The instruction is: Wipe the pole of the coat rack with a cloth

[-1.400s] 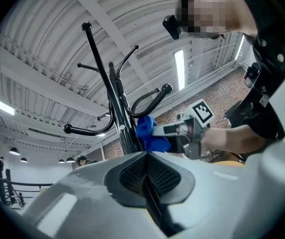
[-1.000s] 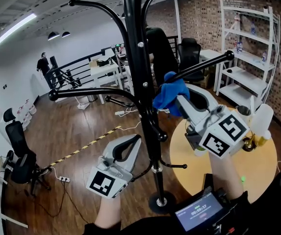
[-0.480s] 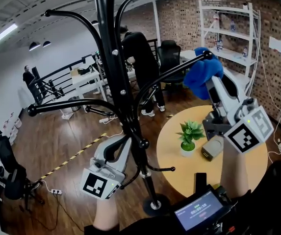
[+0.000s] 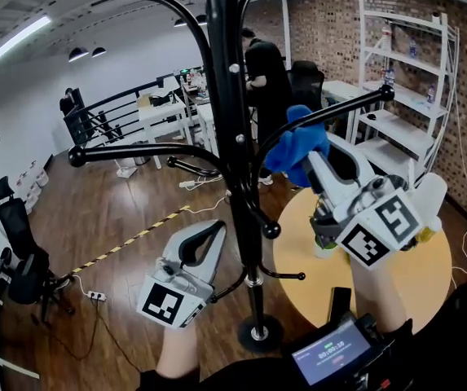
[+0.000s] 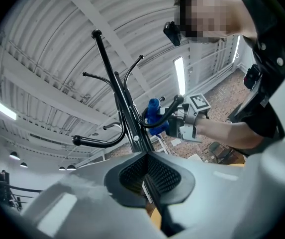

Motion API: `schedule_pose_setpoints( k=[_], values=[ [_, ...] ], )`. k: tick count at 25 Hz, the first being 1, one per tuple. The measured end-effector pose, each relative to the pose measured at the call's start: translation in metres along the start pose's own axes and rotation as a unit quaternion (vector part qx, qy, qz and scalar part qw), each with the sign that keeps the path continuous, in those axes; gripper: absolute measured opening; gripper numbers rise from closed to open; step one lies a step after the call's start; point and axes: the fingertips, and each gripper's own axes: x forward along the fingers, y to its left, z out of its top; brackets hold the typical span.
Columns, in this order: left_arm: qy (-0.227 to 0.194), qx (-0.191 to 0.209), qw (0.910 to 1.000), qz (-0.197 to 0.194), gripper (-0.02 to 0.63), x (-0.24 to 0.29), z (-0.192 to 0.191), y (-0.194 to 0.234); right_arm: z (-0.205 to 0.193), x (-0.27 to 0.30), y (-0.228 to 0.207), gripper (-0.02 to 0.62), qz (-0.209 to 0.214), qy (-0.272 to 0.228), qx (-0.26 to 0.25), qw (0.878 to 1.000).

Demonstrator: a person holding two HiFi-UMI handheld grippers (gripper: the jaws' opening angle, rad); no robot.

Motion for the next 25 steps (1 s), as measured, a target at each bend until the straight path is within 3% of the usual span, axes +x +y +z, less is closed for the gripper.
schedule_pose_setpoints(
  k=[5, 10, 16, 19, 21, 25],
  values=[
    [0.014, -0.004, 0.9998, 0.011, 0.003, -0.008, -0.006, 0.0, -0.056, 0.012, 0.028, 0.052, 0.043, 0.075, -0.007, 0.996],
    [0.022, -0.012, 0.9996, 0.011, 0.003, -0.011, -0.018, 0.004, -0.118, 0.001, 0.041, 0.051, 0.044, 0.143, -0.009, 0.989],
    [0.033, -0.023, 0.9992, -0.003, 0.003, 0.0, -0.026, -0.012, -0.202, -0.053, 0.059, 0.051, 0.041, 0.254, -0.009, 0.966],
    [0.036, -0.029, 0.9989, -0.009, 0.003, 0.001, -0.029, -0.018, -0.25, -0.085, 0.072, 0.051, 0.058, 0.326, -0.011, 0.943],
    [0.038, -0.034, 0.9986, -0.014, 0.003, -0.001, -0.034, -0.017, -0.284, -0.102, 0.087, 0.051, 0.079, 0.38, -0.019, 0.921],
    [0.041, -0.046, 0.9978, -0.026, 0.003, 0.003, -0.04, -0.021, -0.345, -0.141, 0.102, 0.051, 0.116, 0.502, -0.122, 0.848]
  ],
)
